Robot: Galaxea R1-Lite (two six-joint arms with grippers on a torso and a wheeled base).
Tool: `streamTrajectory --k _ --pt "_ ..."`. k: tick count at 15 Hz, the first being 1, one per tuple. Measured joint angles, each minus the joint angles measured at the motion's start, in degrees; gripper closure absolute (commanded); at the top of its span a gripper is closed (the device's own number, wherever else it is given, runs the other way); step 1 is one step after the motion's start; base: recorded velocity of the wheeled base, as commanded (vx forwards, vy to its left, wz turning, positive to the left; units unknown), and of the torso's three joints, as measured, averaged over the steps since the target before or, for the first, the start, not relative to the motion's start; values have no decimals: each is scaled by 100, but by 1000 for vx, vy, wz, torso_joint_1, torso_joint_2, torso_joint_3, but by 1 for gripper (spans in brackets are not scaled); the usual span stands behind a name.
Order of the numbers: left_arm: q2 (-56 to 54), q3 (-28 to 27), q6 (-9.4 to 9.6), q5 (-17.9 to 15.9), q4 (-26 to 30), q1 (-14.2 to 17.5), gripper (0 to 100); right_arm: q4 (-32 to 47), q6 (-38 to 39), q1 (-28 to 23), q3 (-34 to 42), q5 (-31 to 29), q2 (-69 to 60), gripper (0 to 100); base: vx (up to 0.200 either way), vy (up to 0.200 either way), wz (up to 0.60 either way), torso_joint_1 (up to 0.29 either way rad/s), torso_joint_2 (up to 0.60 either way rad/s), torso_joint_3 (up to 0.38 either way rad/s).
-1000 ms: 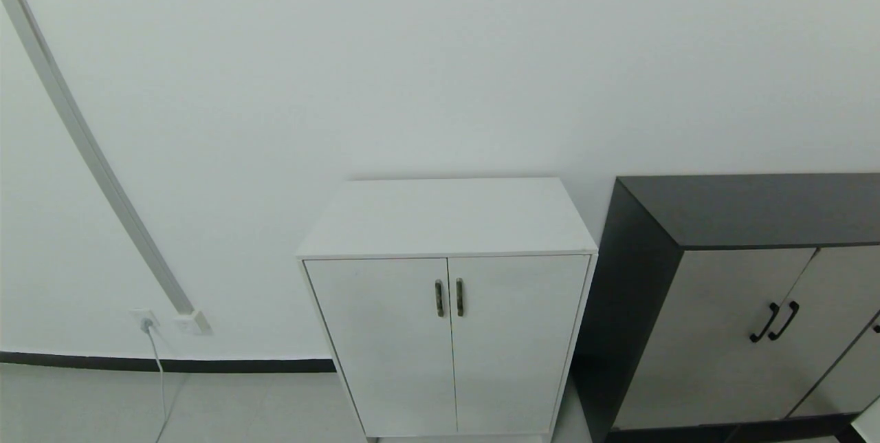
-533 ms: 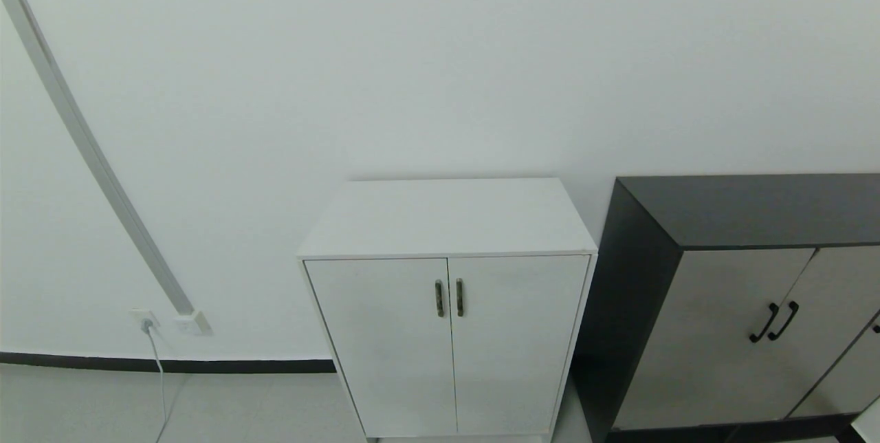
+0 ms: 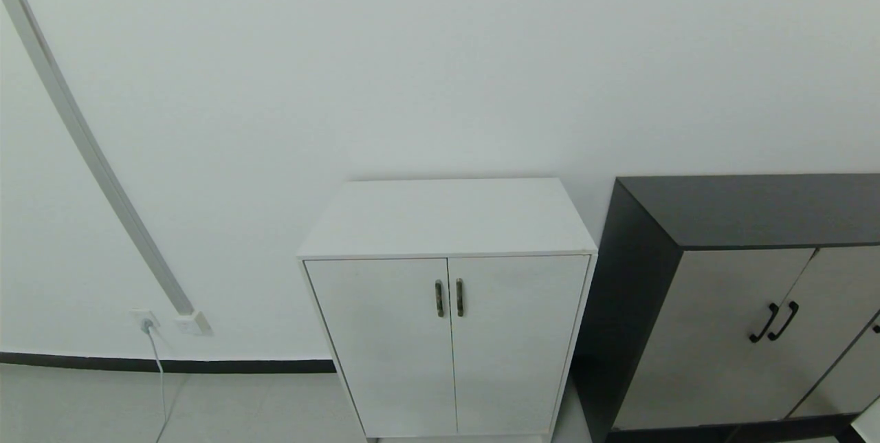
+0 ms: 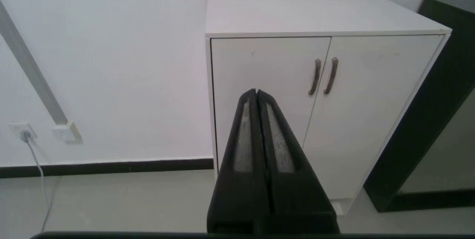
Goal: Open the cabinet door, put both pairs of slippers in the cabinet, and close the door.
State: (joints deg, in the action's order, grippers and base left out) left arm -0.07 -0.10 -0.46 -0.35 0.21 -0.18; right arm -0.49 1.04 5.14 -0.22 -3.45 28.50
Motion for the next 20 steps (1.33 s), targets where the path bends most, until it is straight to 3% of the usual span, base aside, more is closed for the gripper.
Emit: streamTrajectory --k 3,6,9,17,20 --pt "0 0 -2 2 0 0 100 100 -90 -52 -2 156 -358 100 0 0 0 0 0 0" --pt "0 0 0 2 0 0 100 104 -124 -652 -2 167 -690 100 0 0 0 0 0 0" --pt "0 0 0 2 0 5 100 104 -130 -884 1 176 -1332 100 0 0 0 0 0 0" --pt "0 0 -5 0 -2 0 100 17 325 -820 22 165 -2365 100 0 0 0 0 0 0" --pt "0 0 -9 2 -5 2 100 35 229 -462 22 318 -2566 100 0 0 0 0 0 0"
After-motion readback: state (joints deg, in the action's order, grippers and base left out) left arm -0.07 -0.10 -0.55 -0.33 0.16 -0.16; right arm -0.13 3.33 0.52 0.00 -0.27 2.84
